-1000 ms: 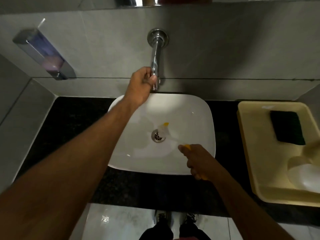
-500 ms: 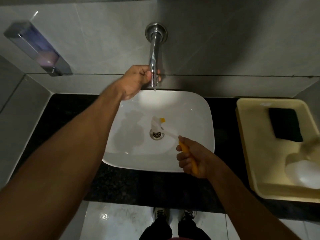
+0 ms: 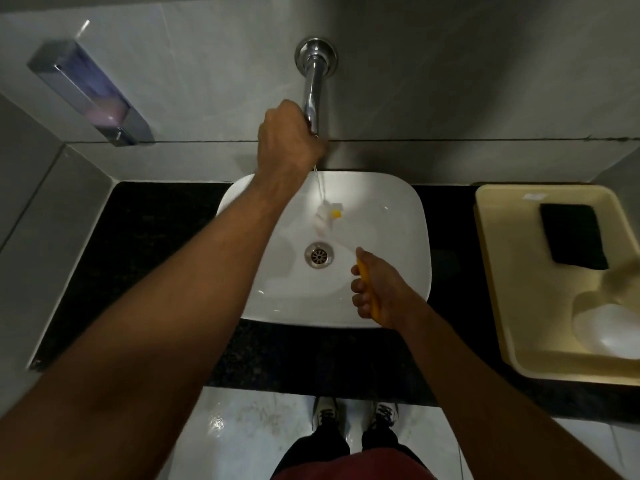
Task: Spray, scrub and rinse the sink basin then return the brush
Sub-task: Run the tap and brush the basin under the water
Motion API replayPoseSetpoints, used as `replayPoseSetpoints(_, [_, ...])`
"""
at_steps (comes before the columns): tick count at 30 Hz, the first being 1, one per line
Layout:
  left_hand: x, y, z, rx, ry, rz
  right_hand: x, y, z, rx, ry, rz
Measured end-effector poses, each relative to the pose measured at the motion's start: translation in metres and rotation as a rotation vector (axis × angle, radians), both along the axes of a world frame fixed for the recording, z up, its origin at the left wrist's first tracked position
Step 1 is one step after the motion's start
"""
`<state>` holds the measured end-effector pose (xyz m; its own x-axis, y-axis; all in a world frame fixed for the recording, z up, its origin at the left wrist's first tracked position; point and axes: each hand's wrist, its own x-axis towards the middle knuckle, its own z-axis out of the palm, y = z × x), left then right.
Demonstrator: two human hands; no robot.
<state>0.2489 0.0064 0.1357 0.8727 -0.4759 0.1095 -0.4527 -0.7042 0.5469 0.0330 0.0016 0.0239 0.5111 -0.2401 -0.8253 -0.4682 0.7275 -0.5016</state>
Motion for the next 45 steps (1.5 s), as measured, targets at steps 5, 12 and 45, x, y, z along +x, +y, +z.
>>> replayPoseSetpoints(5, [0.004, -0.002, -0.006, -0.077, 0.135, 0.016, 0.007, -0.005, -0.004, -0.013, -0.005, -0.007])
replayPoseSetpoints(12, [0.015, 0.012, 0.001, -0.176, 0.349, -0.145, 0.008, -0.009, -0.01, -0.013, 0.004, 0.0])
replayPoseSetpoints(45, [0.016, 0.01, -0.019, -0.23, 0.337, -0.114, -0.028, 0.015, -0.02, 0.342, 0.008, -0.084])
